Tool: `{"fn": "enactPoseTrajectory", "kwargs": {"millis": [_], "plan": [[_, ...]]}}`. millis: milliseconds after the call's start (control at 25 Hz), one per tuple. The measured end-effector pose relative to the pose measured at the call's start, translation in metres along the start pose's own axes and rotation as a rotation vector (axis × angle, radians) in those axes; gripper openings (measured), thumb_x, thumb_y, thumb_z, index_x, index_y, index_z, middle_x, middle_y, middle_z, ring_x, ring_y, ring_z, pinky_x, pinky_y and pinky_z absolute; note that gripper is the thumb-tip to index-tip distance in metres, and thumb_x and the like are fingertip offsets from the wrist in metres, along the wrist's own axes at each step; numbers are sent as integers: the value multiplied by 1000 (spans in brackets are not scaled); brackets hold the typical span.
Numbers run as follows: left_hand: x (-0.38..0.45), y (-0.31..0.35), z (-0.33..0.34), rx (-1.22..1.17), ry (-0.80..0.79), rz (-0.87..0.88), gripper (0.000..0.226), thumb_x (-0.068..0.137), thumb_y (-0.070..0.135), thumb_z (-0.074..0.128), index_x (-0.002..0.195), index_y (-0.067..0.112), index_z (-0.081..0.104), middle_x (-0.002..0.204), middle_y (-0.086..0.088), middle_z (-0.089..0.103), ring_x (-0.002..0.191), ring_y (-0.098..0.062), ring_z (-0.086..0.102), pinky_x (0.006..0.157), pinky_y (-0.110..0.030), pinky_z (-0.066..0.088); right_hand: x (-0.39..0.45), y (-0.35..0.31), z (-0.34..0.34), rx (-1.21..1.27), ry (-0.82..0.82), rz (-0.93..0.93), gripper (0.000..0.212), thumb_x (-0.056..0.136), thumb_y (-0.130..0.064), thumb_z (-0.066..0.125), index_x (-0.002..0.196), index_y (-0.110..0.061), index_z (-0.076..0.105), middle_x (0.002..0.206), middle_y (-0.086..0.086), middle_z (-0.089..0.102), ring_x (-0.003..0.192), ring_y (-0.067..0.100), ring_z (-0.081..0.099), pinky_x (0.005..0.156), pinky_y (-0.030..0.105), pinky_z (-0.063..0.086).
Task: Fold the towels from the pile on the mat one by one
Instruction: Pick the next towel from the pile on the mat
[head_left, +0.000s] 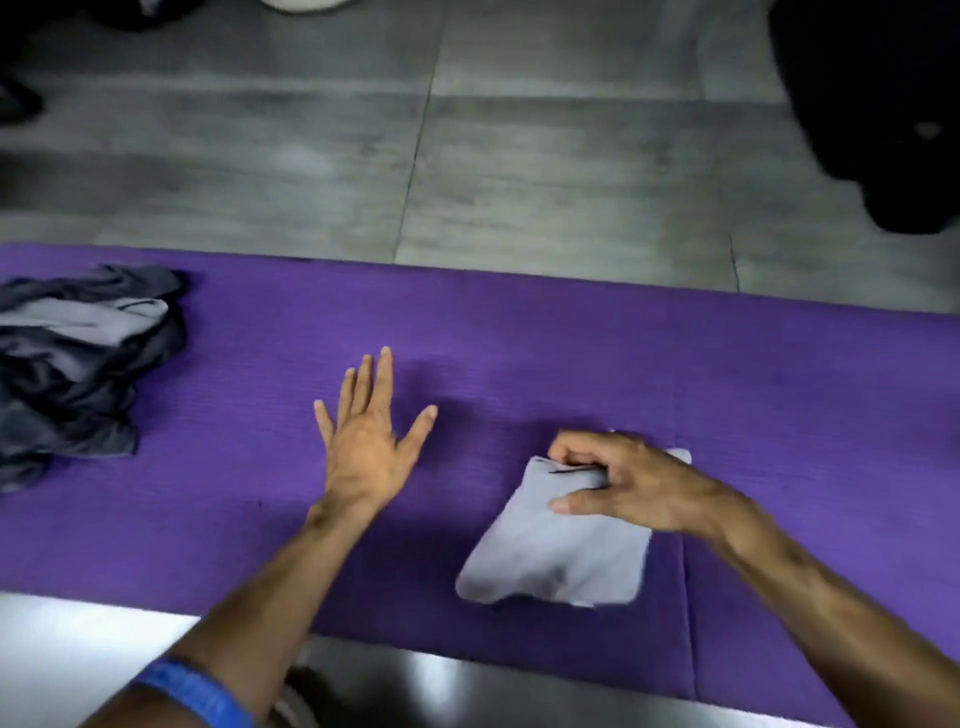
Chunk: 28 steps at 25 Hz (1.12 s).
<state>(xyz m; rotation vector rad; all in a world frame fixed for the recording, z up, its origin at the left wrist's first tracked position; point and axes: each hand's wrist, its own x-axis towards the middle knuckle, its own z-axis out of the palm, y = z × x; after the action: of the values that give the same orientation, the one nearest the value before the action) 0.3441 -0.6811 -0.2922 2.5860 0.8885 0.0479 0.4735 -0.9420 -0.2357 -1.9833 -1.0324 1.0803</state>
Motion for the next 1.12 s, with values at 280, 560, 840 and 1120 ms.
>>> {"fn": "enactPoseTrajectory", "kwargs": {"millis": [280, 560, 840, 1120], "plan": [[18, 149, -301, 11, 67, 175, 89, 82, 75, 27, 155, 30, 2, 162, 1, 12, 150, -17, 8, 120, -49, 2, -121, -281, -180, 127, 357, -106, 21, 81, -11, 78, 98, -13, 65, 87, -7, 68, 84, 9, 65, 75, 15, 48], [-18, 287, -612, -12, 93, 291, 90, 81, 77, 22, 153, 33, -10, 163, 2, 5, 150, -14, 0, 120, -48, -3, -269, -538, -303, 68, 630, -159, 23, 80, -41, 77, 93, -32, 61, 86, -11, 65, 90, 16, 60, 78, 24, 46], [-44, 332, -765, 1, 103, 377, 90, 82, 78, 22, 154, 32, -7, 163, 0, 5, 150, -18, 2, 119, -51, -3, -348, -690, -326, 178, 682, -133, 20, 80, -23, 80, 87, -27, 62, 76, -12, 59, 73, 8, 56, 69, 14, 41], [-42, 292, -812, -33, 79, 441, 90, 82, 80, 20, 154, 34, -7, 163, 1, 8, 150, -17, 5, 119, -52, 0, -347, -755, -293, 225, 814, -62, 22, 76, -31, 83, 85, -29, 62, 75, -7, 59, 72, 6, 55, 67, 20, 44]]}}
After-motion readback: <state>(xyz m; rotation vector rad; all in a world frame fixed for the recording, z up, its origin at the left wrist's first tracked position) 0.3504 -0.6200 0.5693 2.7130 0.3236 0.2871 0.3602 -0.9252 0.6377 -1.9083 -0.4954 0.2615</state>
